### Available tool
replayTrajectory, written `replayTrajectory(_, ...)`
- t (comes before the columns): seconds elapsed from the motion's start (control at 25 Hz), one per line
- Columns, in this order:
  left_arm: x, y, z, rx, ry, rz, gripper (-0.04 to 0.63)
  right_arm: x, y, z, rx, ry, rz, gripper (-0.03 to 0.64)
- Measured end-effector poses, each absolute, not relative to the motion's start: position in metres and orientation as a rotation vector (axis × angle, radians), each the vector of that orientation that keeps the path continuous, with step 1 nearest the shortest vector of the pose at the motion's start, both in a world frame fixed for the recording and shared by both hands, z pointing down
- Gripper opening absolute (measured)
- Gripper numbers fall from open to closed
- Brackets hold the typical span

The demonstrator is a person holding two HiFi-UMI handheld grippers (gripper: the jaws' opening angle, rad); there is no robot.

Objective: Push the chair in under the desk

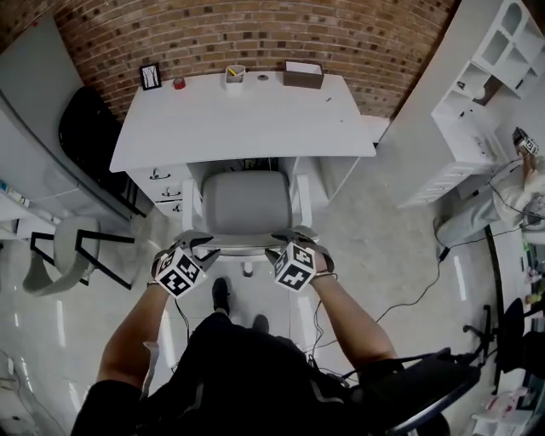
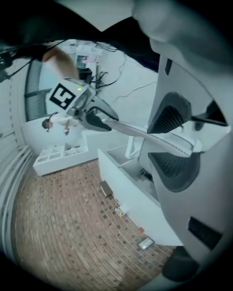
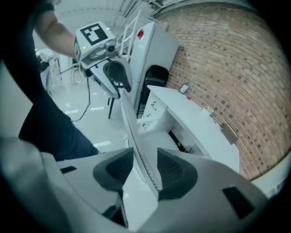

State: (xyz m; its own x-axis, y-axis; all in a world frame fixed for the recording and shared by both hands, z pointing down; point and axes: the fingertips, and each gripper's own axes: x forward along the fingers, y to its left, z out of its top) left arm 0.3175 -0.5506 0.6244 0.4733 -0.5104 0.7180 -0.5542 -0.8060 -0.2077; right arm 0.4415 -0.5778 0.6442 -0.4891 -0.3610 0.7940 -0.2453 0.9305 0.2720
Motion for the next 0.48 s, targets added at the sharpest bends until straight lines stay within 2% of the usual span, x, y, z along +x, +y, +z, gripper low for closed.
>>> replayTrajectory(0.08, 0.319, -0.545, 0.591, 2.643, -1.088, 0.948, 0.118, 0.445, -0.581, 0.622, 0.555, -2.192, -0.064, 0.097)
replayTrajectory(0.24, 0.295, -0.538, 0.528, 2.499, -1.33, 0.288, 0.106, 0.449, -0.587, 0.576, 0.771, -2.338, 0.042, 0.084)
replayTrajectory(0.48, 0.26, -0.509, 0.493, 2.445, -1.575, 0.244, 0.009, 0.449, -0.574, 0.518, 0.999, -2.463, 0.092, 0.054)
